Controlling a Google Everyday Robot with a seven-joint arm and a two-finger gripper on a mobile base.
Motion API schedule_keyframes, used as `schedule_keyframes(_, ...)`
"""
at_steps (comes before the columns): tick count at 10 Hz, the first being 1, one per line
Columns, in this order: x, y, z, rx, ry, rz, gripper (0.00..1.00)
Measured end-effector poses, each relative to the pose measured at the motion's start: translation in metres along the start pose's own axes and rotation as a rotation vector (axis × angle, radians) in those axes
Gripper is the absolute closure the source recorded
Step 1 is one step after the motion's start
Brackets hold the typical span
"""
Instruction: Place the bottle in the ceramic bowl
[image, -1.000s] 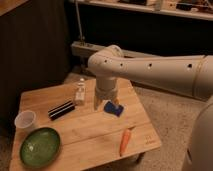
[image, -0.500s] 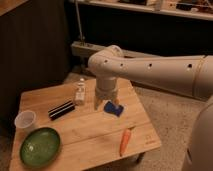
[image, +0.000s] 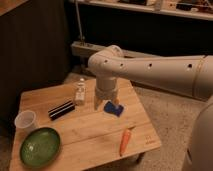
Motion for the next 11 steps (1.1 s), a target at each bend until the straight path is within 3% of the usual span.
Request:
schedule_keyframes(7,-0.001,0.001,-0.001,0.005,-0.003,0.011,0.35)
schedule_keyframes(8,-0.011,0.003,-0.009,0.018,-0.040,0.033,0.35)
schedule_keyframes(10,-0.044,0.016,-0.024,-0.039,-0.126,0.047,0.35)
schedule_keyframes(11,-0.073,0.019,-0.031,-0.096,-0.180,0.043,0.35)
